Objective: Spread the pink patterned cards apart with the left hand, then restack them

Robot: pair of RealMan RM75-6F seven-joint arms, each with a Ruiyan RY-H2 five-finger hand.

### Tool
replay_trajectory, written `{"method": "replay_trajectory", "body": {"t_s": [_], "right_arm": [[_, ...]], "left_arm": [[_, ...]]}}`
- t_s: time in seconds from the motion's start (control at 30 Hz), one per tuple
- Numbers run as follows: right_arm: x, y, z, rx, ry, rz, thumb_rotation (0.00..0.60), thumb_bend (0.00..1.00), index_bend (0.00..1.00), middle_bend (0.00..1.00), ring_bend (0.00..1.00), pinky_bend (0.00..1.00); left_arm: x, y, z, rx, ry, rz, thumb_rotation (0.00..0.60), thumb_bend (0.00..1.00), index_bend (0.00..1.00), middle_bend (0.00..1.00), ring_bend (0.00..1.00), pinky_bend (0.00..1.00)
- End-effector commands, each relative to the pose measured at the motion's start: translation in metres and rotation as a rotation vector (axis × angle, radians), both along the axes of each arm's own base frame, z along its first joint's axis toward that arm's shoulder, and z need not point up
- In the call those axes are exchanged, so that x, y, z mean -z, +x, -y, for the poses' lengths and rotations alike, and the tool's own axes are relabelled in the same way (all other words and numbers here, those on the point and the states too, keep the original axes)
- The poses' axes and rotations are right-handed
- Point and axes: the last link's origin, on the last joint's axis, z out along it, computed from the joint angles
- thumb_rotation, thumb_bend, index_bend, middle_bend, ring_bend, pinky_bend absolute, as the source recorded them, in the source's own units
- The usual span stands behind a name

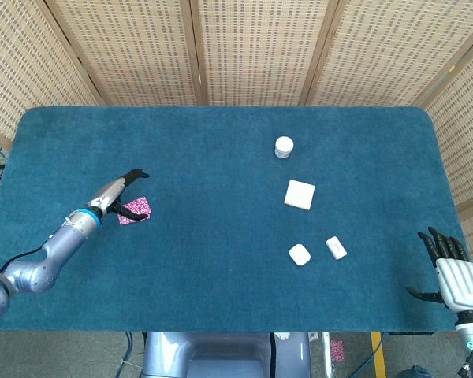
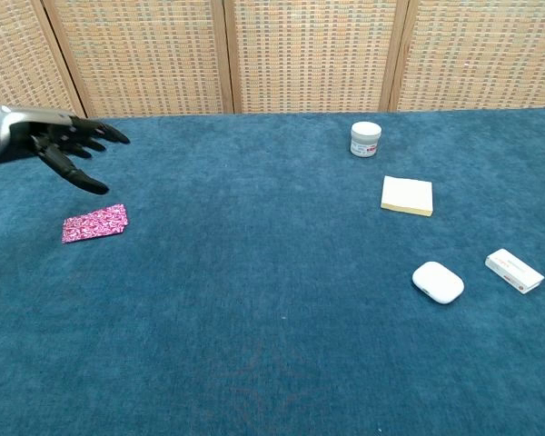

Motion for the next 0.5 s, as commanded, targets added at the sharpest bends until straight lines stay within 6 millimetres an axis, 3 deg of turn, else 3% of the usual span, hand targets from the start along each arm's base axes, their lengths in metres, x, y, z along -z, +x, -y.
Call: {"method": "replay_trajectory", "body": {"t_s": [0.03, 0.13, 0.33, 0.5], "right_arm": [[-0.001, 0.0, 0.0, -0.001, -0.003, 0.002, 0.6, 0.0, 0.0, 0.0, 0.0, 0.0], [-0.002, 0.001, 0.0, -0.006, -0.007, 0.004, 0.6, 0.0, 0.0, 0.0, 0.0, 0.0], [-0.004, 0.005, -0.002, -0.019, -0.018, 0.005, 0.6, 0.0, 0.0, 0.0, 0.0, 0.0], [-0.007, 0.007, -0.003, -0.036, -0.044, 0.005, 0.6, 0.0, 0.0, 0.0, 0.0, 0.0]], "left_arm": [[-0.036, -0.019, 0.018, 0.099, 0.159, -0.154, 0.6, 0.0, 0.07, 0.0, 0.0, 0.0], [-0.061, -0.034, 0.032, 0.113, 0.244, -0.242, 0.6, 0.0, 0.0, 0.0, 0.0, 0.0], [-0.112, -0.057, 0.078, 0.084, 0.426, -0.407, 0.6, 0.0, 0.0, 0.0, 0.0, 0.0], [-0.135, -0.064, 0.123, 0.038, 0.536, -0.43, 0.6, 0.0, 0.0, 0.0, 0.0, 0.0]]}}
